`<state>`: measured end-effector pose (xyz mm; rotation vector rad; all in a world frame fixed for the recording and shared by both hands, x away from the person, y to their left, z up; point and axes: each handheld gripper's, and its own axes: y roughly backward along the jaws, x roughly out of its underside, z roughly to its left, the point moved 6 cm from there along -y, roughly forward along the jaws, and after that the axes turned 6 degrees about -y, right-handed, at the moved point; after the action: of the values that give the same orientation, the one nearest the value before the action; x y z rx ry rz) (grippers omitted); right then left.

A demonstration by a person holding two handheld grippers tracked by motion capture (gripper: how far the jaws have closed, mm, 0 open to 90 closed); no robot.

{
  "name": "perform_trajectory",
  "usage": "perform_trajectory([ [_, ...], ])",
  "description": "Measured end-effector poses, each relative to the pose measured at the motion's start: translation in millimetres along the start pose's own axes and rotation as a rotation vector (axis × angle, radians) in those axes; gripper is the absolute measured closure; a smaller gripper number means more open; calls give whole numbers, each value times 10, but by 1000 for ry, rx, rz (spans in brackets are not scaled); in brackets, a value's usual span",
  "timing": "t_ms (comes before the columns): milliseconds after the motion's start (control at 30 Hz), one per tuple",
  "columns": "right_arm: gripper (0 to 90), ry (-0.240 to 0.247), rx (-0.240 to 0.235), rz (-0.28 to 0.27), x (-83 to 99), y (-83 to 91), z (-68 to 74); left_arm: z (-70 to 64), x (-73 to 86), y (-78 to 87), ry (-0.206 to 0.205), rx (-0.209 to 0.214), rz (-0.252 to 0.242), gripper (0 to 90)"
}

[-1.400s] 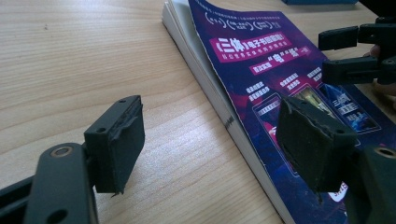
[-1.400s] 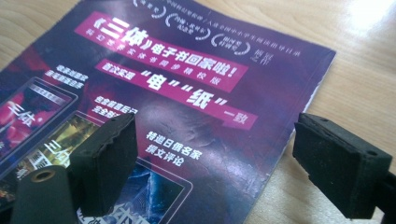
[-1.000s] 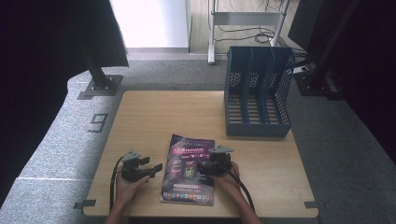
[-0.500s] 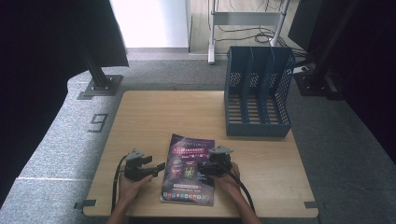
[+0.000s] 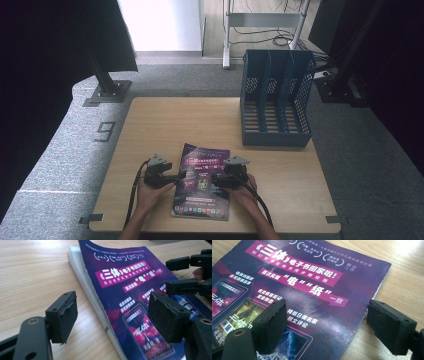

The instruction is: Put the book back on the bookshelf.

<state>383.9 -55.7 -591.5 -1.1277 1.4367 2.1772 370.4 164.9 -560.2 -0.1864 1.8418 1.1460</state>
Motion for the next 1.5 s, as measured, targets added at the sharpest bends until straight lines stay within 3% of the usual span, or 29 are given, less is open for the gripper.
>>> perform_trajectory([
  [267,171,-2,4,-3,2,1,4,-54,17,-120,-30,8,37,239],
  [700,171,-1,5,-3,2,0,4,-48,101,-277,-26,1,77,227],
  [1000,171,-1,5,-3,2,0,4,-4,72,-322,-9,-10,55,225],
  [1133,171,-1,6,-3,2,0,4,-31,58,-340,4,19,47,228],
  [1267,170,0,6,-3,2,-1,4,-52,58,-351,-6,-5,50,223],
  [1500,170,0,7,-3,3,0,6,-52,26,-312,22,16,20,241],
])
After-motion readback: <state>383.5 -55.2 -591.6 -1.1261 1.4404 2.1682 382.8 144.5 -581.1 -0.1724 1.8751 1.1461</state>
